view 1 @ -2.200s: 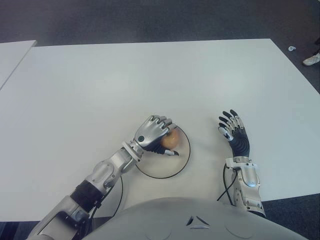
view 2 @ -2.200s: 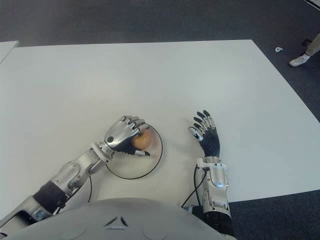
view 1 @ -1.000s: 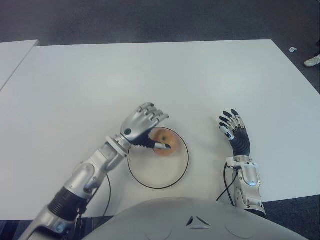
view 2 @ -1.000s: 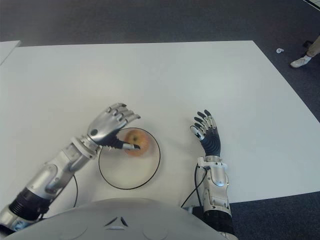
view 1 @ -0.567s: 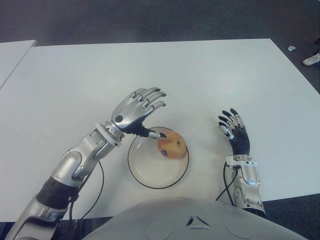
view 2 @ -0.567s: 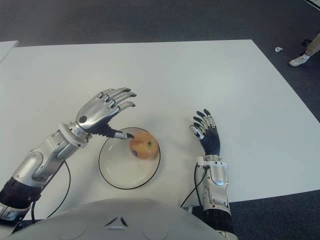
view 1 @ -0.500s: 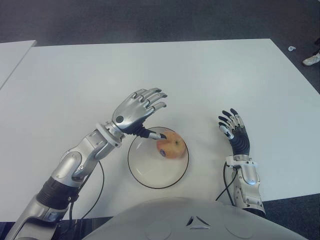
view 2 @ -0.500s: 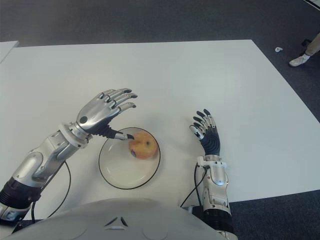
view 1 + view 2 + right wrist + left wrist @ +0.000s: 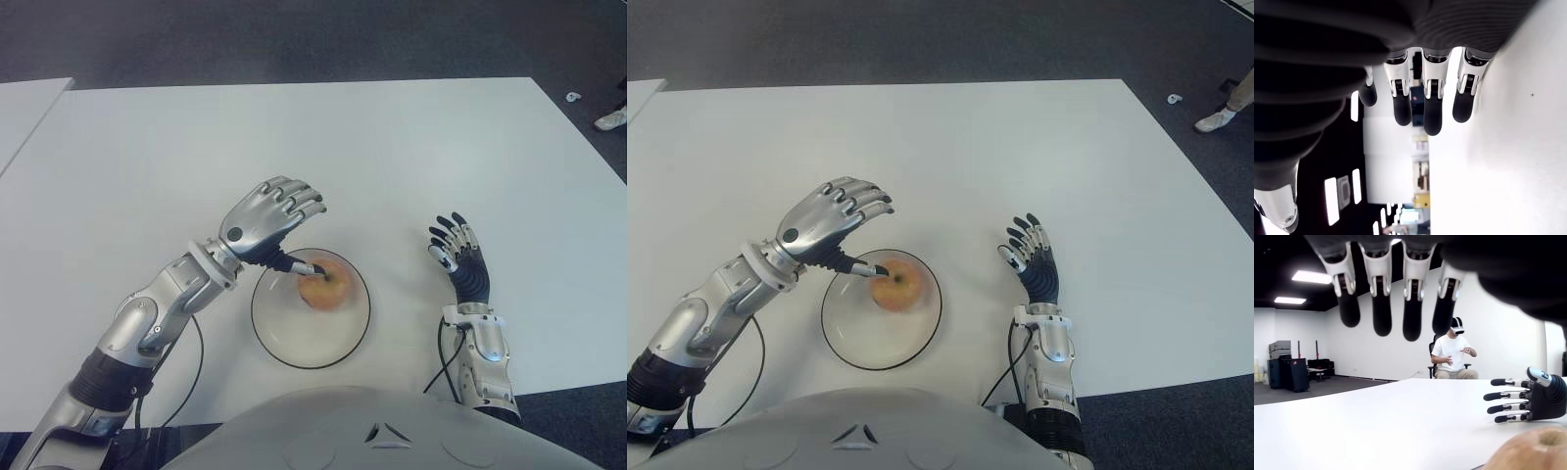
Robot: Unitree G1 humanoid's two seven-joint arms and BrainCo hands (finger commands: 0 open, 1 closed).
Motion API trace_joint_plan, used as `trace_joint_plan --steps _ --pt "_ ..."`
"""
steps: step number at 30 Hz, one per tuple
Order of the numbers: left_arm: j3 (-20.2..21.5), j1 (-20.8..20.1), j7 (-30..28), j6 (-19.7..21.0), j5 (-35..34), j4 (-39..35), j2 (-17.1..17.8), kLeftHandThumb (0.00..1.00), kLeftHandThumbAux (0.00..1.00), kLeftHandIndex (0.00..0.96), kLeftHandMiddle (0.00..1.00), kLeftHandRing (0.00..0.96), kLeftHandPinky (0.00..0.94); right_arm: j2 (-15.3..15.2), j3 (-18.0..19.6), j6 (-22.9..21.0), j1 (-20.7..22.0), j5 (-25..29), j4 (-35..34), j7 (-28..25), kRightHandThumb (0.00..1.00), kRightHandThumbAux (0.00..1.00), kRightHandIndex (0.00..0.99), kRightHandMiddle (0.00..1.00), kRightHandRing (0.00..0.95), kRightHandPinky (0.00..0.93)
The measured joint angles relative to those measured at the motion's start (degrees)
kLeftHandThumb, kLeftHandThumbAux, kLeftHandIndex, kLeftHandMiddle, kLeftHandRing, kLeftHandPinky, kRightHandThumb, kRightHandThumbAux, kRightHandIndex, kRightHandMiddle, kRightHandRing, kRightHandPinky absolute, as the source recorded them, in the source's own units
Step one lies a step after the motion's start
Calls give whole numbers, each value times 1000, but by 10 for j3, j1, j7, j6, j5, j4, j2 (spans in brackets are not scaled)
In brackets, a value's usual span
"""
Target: Put the apples into the plate.
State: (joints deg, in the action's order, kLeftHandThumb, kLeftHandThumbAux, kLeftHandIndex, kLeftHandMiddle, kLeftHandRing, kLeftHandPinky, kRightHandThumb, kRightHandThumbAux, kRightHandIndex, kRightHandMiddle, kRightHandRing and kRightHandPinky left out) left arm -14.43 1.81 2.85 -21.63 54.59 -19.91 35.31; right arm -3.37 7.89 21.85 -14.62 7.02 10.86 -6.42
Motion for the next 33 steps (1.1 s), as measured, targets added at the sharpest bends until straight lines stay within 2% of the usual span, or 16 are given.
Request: trace_joint_plan --steps 12,16,22,28,33 --pt "15 0 -24 -4 -12 -2 0 270 274 208 193 143 140 0 0 2 3 0 4 1 258 650 63 179 212 235" --pt "27 -1 -30 -3 -15 -5 1 253 250 131 121 87 58 -1 0 2 6 0 6 1 255 654 65 181 214 231" --pt "45 -2 -53 3 -20 -22 4 227 204 20 19 12 6 -2 -1 2 12 -1 11 1 239 651 60 170 204 214" --pt "63 1 -82 15 -60 -39 4 226 179 2 2 1 0 -3 -1 2 18 -3 17 1 229 644 58 163 199 209" --pt "83 21 -96 24 -93 -48 4 143 176 0 0 0 0 -4 -2 3 23 -4 23 0 224 634 58 160 195 205"
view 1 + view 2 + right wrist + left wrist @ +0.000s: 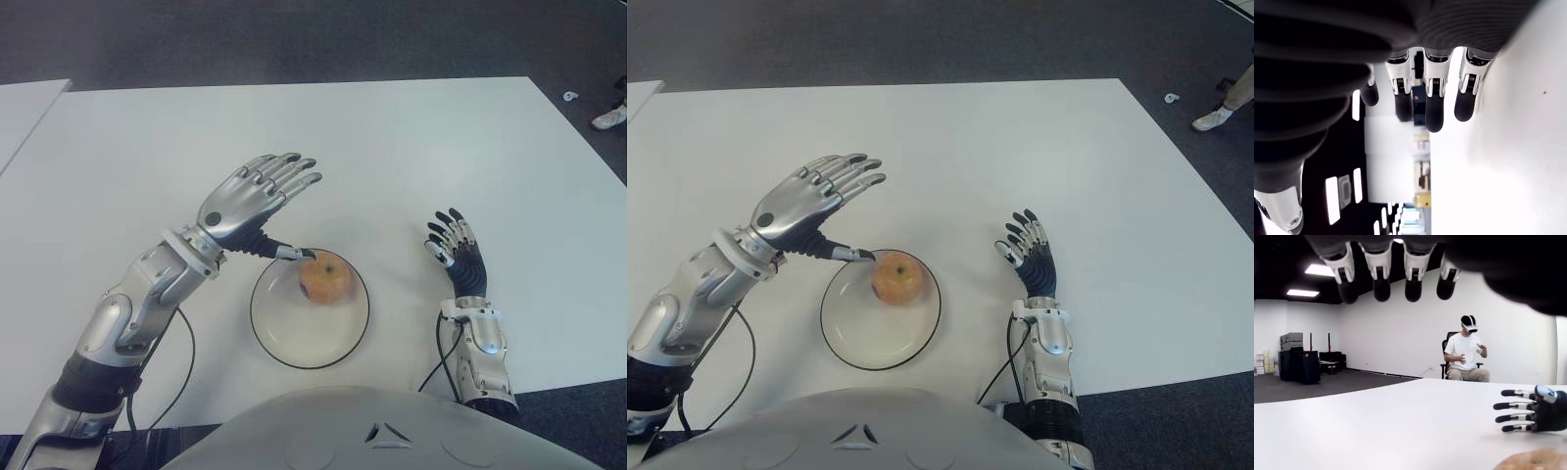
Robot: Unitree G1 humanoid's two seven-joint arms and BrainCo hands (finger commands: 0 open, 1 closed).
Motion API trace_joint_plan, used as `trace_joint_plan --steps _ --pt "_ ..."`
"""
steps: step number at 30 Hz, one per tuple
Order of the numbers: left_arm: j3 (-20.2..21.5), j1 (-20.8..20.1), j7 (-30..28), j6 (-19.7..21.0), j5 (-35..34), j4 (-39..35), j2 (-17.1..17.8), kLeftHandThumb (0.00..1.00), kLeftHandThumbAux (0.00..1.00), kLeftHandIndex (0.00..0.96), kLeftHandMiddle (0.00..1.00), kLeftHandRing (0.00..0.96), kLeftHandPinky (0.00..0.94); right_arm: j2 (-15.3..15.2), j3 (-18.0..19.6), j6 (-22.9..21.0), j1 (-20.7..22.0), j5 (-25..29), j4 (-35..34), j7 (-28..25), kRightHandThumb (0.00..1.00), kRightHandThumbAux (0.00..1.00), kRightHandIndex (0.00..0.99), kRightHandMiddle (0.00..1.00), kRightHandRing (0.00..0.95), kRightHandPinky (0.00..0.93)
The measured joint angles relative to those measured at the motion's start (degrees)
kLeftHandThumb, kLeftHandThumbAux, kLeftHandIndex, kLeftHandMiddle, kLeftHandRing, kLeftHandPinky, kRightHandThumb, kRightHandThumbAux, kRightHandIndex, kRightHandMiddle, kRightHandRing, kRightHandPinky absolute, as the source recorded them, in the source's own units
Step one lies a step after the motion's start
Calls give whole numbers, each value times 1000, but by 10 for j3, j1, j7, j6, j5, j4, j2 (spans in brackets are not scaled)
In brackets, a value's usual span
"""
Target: Put the apples into the plate.
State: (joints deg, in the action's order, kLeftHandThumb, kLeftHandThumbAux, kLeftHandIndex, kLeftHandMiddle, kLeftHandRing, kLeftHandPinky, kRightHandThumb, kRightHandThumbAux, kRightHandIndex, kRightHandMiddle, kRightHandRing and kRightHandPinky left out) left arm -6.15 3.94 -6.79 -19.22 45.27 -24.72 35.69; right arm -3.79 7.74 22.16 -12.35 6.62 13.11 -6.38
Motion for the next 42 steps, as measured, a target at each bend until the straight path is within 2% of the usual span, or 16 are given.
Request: trace_joint_plan --steps 4,6,9,14,18,25,30,35,42 --pt "24 34 32 -24 -33 36 -4 46 222 0 0 0 0 0 -1 1 1 0 1 -3 233 633 56 160 194 208" --pt "42 65 66 -35 -67 61 -25 25 246 0 0 0 0 0 -1 1 1 1 1 -4 236 634 55 159 194 207" --pt "62 104 114 -38 -112 82 -74 16 274 0 0 0 26 -1 1 2 0 2 1 -6 241 637 53 160 194 209" --pt "81 143 189 -80 -147 118 -132 93 316 40 49 39 76 -4 2 2 0 3 4 -9 240 635 54 158 194 210" --pt "92 159 222 -93 -164 149 -166 147 346 93 87 68 94 -5 2 2 3 6 7 -15 238 634 54 154 191 210" --pt "86 191 223 -94 -247 158 -232 192 444 145 123 99 133 -6 2 2 8 8 12 -22 248 628 56 151 185 204" --pt "78 220 197 -67 -325 159 -274 200 514 138 133 119 159 -6 2 2 9 9 12 -24 230 619 64 154 186 205" --pt "79 230 183 -31 -363 157 -296 183 566 133 154 149 175 -6 3 4 10 17 13 -29 203 601 69 149 173 188" --pt "79 231 179 11 -383 145 -317 156 609 119 172 174 192 -6 3 19 11 20 20 -37 196 584 73 146 166 198"
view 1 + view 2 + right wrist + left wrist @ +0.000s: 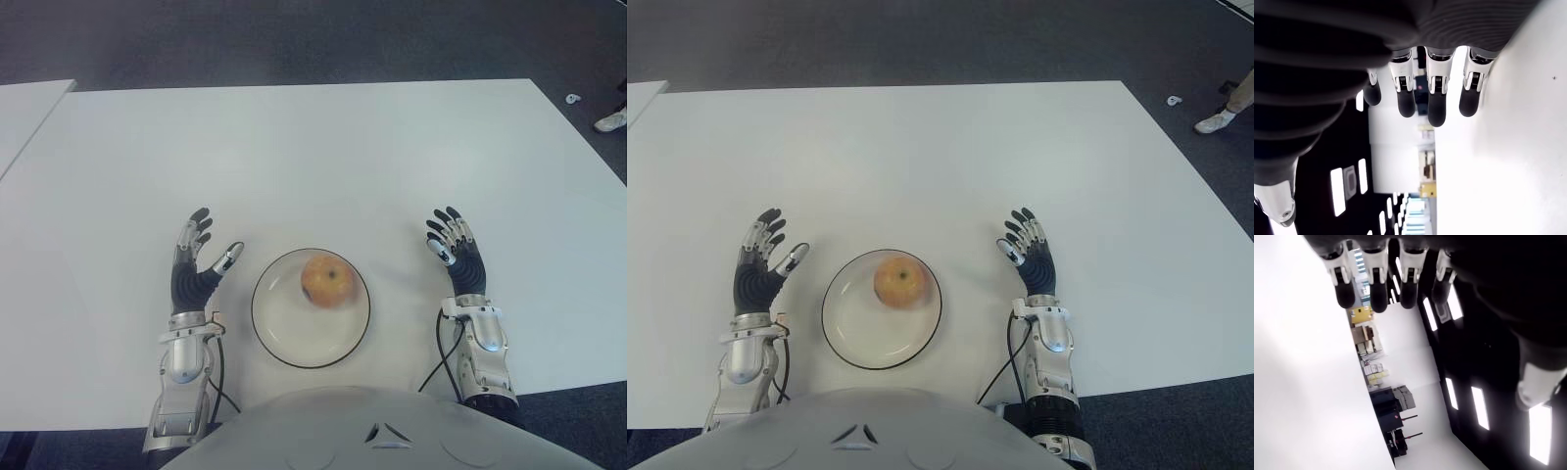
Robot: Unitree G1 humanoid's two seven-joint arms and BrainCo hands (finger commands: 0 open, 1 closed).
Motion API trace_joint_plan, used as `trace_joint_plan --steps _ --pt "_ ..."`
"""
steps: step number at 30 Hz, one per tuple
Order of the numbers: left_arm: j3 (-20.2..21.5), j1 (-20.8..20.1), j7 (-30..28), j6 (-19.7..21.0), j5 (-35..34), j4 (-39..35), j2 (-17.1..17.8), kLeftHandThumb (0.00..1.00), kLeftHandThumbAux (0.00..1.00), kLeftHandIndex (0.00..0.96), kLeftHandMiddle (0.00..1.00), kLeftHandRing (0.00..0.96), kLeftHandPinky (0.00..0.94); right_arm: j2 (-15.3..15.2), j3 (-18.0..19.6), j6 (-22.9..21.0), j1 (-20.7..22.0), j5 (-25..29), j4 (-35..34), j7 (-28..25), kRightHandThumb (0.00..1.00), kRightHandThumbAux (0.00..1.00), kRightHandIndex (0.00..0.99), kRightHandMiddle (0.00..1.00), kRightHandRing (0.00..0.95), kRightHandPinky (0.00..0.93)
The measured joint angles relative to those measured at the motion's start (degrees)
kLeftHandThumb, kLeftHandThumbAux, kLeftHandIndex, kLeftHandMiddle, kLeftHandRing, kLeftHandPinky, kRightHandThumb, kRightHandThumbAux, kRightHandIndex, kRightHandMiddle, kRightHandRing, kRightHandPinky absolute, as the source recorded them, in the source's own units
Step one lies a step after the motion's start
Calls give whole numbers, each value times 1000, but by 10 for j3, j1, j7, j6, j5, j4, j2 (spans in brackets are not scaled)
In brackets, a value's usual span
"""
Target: Put the apples into the plate.
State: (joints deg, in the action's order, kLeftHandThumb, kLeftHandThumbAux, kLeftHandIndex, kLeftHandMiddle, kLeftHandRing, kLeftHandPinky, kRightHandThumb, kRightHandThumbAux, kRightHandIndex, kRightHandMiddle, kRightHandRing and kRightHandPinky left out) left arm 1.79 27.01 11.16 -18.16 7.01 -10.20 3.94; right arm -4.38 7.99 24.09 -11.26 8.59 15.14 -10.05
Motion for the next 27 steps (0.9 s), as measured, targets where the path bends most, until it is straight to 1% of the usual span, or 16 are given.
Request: trace_joint_plan --steps 3,8,10,12,15,20,27 --pt "-1 -1 0 16 -5 -10 -7 149 618 113 174 178 193 0 0 2 0 0 1 0 207 590 70 144 166 198" --pt "-3 -3 0 47 -12 -21 -20 138 620 119 185 196 226 0 0 12 0 0 4 -3 214 584 69 143 163 190" --pt "-4 -3 -2 57 -15 -26 -25 134 618 129 196 213 253 0 0 16 0 1 5 -7 214 579 73 144 165 199" --pt "-6 -2 -5 67 -22 -32 -31 115 596 162 224 243 273 0 0 19 0 1 6 -8 223 571 79 144 163 195" --pt "-8 0 -25 94 -63 -43 -44 95 576 205 251 264 281 0 -1 22 -1 -1 6 -8 226 566 85 148 163 192" --pt "-9 7 -55 130 -113 -55 -56 83 562 226 263 267 265 0 -2 24 -2 -3 5 -8 221 571 86 150 163 183" --pt "-11 10 -58 153 -103 -57 -58 87 554 213 251 253 249 -1 -2 24 -3 -1 4 -10 210 574 78 140 150 171"
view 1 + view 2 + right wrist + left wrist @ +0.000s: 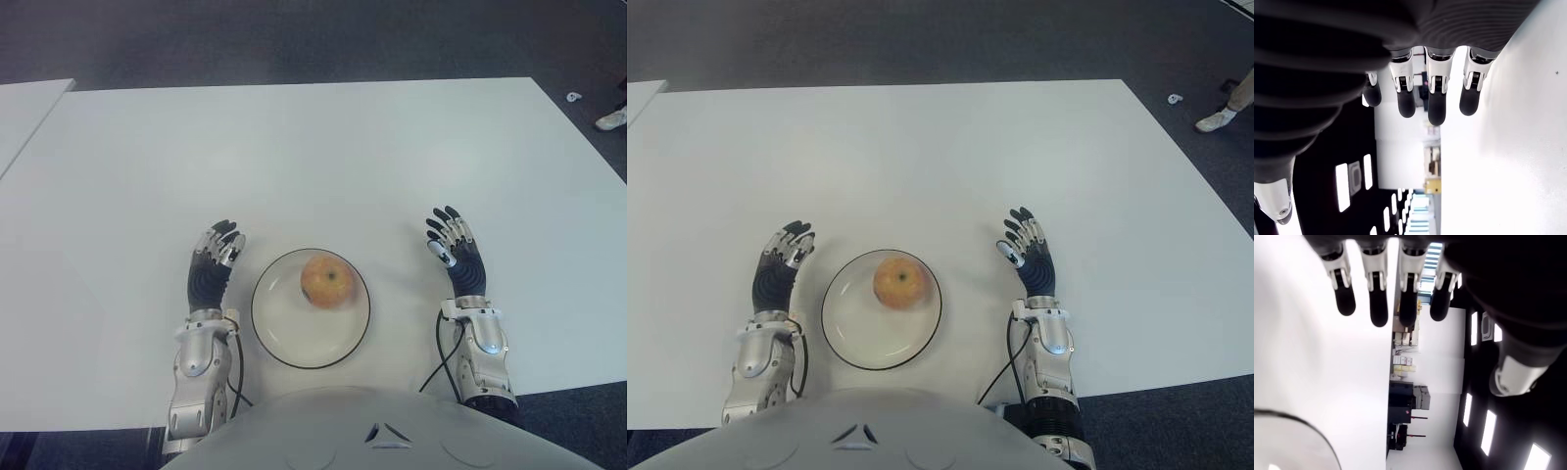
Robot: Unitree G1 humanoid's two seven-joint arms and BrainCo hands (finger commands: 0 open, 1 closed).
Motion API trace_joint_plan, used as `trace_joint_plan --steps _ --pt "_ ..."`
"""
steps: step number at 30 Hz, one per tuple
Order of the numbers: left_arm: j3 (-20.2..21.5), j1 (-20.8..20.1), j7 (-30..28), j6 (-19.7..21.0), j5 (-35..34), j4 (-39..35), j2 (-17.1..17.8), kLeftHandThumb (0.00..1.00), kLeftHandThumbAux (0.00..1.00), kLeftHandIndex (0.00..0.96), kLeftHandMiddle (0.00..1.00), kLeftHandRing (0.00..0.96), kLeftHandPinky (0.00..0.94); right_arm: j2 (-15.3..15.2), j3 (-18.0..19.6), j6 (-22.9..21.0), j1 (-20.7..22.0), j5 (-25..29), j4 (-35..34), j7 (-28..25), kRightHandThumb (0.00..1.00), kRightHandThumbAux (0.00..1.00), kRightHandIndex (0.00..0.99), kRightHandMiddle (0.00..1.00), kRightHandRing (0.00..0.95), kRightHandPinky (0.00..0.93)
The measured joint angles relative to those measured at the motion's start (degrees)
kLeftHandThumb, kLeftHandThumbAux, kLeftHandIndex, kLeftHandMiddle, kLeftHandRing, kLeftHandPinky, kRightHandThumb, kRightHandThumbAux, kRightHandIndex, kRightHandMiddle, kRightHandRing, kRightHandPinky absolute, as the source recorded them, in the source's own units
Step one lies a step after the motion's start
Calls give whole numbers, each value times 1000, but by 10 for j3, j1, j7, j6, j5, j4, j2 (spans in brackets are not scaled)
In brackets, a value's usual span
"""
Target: Put the apples into the plate.
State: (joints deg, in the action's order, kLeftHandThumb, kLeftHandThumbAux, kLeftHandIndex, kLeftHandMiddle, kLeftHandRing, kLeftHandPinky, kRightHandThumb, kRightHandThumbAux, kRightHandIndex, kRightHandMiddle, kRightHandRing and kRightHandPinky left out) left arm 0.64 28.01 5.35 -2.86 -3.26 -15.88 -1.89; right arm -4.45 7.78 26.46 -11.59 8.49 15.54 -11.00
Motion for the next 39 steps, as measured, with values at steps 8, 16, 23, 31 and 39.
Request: trace_joint_plan --steps 8,16,23,31,39 --pt "1 2 2 18 12 -5 -3 102 555 203 247 250 248 -1 0 1 0 2 1 -10 200 559 70 133 143 173" --pt "-1 4 3 48 23 -19 -4 105 537 190 229 221 214 0 -1 16 -2 -4 4 -9 191 541 69 130 146 186" --pt "-7 6 3 63 36 -21 -3 102 528 189 220 209 217 1 -4 31 -8 -12 4 -3 198 547 79 138 154 191" --pt "-12 12 2 64 48 -22 -1 100 528 189 219 215 231 0 -5 35 -11 -4 4 -16 199 545 84 144 153 183" --pt "-15 17 2 65 54 -22 1 100 529 202 221 218 235 1 -5 35 -22 9 -6 -24 202 553 87 150 156 184"
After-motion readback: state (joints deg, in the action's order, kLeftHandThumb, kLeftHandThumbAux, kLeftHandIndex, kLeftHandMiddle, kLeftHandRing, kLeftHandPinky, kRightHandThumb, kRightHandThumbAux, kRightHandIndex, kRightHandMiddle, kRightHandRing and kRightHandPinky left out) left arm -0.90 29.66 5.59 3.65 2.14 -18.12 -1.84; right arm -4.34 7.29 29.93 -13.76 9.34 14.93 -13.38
